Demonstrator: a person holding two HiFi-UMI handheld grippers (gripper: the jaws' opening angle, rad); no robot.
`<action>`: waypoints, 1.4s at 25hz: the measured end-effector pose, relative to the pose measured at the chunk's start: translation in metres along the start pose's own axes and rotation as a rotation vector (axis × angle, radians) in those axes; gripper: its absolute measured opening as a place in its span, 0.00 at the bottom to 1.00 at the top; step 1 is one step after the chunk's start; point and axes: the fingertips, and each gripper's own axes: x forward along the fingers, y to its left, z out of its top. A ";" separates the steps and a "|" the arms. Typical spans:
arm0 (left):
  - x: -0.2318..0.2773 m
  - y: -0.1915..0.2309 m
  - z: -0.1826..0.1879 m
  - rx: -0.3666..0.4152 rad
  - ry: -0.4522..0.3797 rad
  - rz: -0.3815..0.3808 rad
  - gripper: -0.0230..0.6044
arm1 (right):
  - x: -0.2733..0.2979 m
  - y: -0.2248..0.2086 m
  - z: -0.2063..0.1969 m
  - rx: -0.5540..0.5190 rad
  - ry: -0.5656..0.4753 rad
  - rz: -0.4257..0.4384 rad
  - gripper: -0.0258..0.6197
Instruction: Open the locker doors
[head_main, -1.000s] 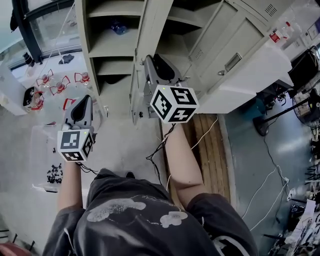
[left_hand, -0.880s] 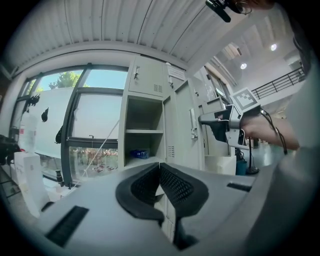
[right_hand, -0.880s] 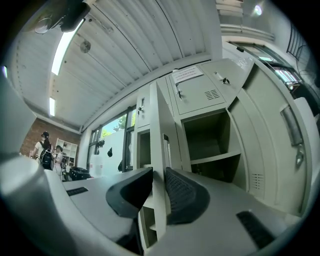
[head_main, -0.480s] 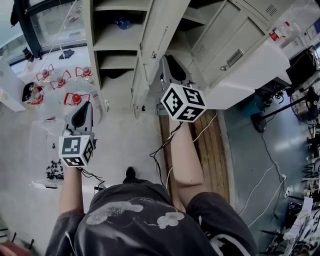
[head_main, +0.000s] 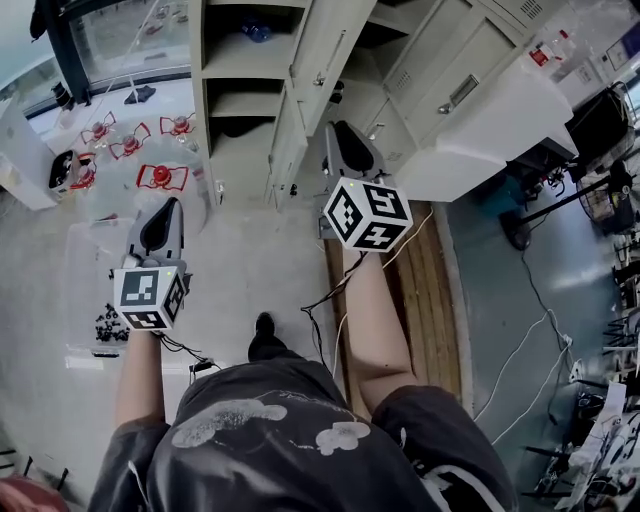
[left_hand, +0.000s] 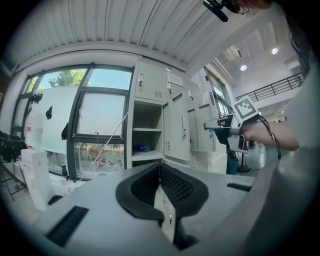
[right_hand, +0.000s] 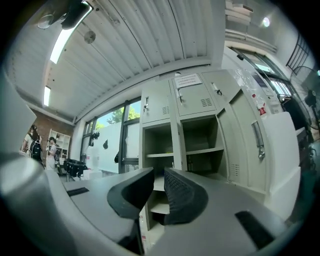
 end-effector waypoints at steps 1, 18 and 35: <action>-0.007 -0.002 -0.001 -0.003 -0.001 -0.002 0.05 | -0.008 0.006 -0.002 -0.010 0.006 0.005 0.16; -0.085 -0.048 0.005 0.015 -0.024 -0.060 0.05 | -0.121 0.058 -0.041 -0.035 0.137 0.034 0.09; -0.134 -0.078 -0.034 -0.015 0.030 -0.092 0.05 | -0.198 0.076 -0.096 -0.007 0.246 0.034 0.09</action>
